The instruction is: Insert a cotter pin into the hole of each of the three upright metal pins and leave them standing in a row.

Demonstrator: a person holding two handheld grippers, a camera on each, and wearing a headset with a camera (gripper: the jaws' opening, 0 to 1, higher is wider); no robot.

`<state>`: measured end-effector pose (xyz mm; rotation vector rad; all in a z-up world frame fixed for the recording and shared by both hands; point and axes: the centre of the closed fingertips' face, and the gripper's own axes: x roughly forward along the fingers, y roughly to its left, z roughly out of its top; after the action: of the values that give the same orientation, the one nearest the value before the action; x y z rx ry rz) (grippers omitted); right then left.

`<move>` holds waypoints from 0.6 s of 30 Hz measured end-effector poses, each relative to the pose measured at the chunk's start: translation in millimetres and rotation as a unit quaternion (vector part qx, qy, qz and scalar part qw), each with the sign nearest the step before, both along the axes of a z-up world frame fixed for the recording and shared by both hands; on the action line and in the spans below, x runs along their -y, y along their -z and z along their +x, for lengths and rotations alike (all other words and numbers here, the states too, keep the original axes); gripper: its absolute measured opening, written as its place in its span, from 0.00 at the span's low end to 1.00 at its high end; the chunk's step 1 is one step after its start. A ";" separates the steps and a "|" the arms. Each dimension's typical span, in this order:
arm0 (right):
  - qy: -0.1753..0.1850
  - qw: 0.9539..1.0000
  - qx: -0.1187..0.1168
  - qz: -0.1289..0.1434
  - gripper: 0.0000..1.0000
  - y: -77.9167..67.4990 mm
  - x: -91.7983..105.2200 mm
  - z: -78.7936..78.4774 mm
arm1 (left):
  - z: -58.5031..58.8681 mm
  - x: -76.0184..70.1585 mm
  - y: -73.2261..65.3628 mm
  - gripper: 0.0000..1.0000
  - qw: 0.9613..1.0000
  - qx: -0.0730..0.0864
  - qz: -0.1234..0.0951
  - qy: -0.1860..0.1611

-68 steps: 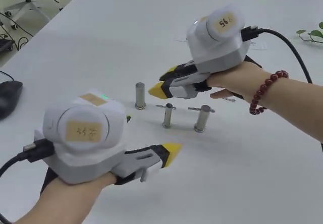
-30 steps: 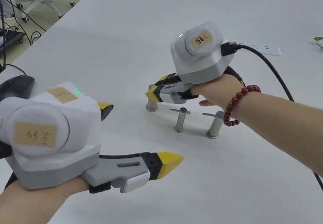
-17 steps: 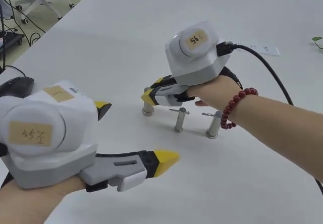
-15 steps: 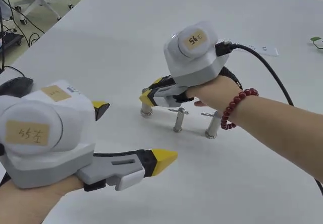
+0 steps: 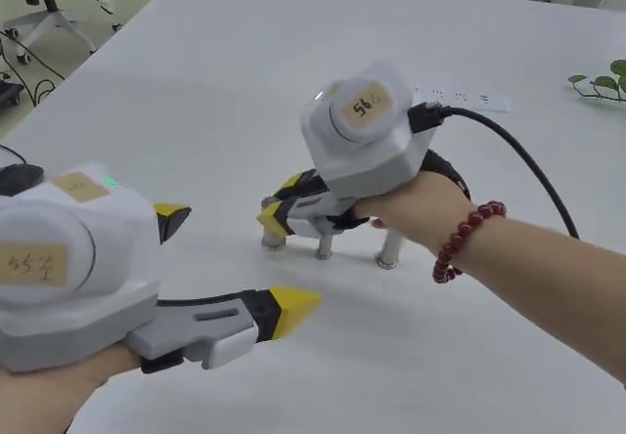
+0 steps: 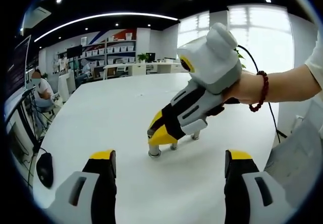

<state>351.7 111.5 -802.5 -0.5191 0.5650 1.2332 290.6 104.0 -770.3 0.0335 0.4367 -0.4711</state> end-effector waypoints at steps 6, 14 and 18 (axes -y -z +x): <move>0.012 1.000 -0.007 0.003 0.12 -0.6 18.1 -9.9 | -2.5 3.2 -0.5 0.89 1.000 -0.004 -0.003 0.001; 0.024 1.000 -0.004 -0.001 0.12 -3.5 42.2 -18.6 | -3.5 6.9 -3.8 0.88 1.000 0.004 -0.003 0.005; 0.036 0.999 -0.004 -0.003 0.12 -3.2 54.4 -19.3 | -3.7 8.1 -4.3 0.87 1.000 0.006 -0.003 0.005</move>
<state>332.4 57.1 -799.4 -0.4954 0.5892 1.1664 286.9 95.8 -766.0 0.0329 0.4229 -0.4826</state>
